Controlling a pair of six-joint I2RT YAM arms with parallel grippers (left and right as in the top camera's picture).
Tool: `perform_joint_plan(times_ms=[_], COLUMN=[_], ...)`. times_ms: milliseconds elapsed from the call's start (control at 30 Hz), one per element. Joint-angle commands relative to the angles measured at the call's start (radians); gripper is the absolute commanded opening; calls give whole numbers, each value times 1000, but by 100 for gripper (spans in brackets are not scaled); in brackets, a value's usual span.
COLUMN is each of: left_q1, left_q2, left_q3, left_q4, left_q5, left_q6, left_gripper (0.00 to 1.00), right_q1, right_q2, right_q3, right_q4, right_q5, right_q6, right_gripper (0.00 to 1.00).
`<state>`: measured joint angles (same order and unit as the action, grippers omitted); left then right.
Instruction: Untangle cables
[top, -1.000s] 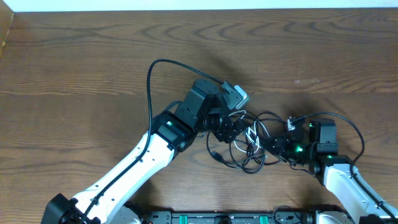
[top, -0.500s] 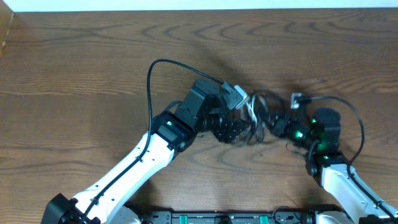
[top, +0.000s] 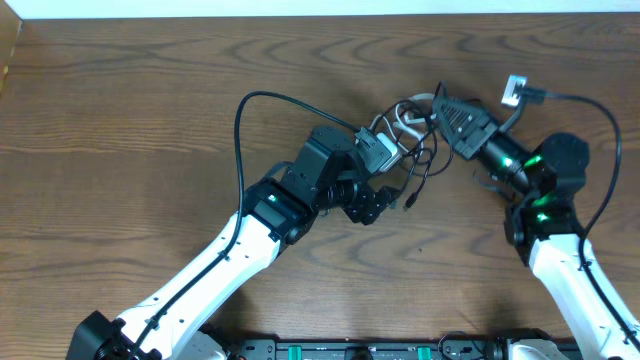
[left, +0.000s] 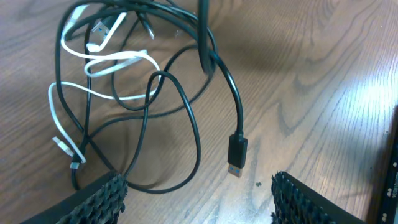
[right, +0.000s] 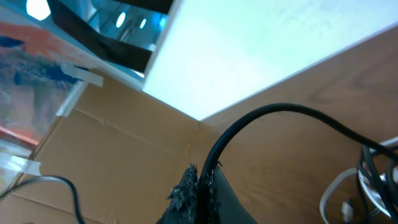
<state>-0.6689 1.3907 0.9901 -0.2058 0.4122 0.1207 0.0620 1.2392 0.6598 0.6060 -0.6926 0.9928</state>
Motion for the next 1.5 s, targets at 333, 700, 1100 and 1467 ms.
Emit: perform_joint_plan(times_ms=[333,700,1100,1467], left_q1=[0,0,0,0], left_q2=[-21,-21,-21,-19], left_q3=[24,24,24,24], left_q4=[29,32,32,53], left_q5=[-13,-13,-14,-14], left_q6=[16,16,16,16], left_gripper=[75,90,91,91], right_q1=[-1,-2,-3,-1], right_q2=[194,420,520,520], right_q3=[437,927,1377,1462], right_q4=[-8,-73,-286,-294], right_q5=[51,45,91,85], right_q6=[103,208,204,219], right_gripper=[1,1,1,1])
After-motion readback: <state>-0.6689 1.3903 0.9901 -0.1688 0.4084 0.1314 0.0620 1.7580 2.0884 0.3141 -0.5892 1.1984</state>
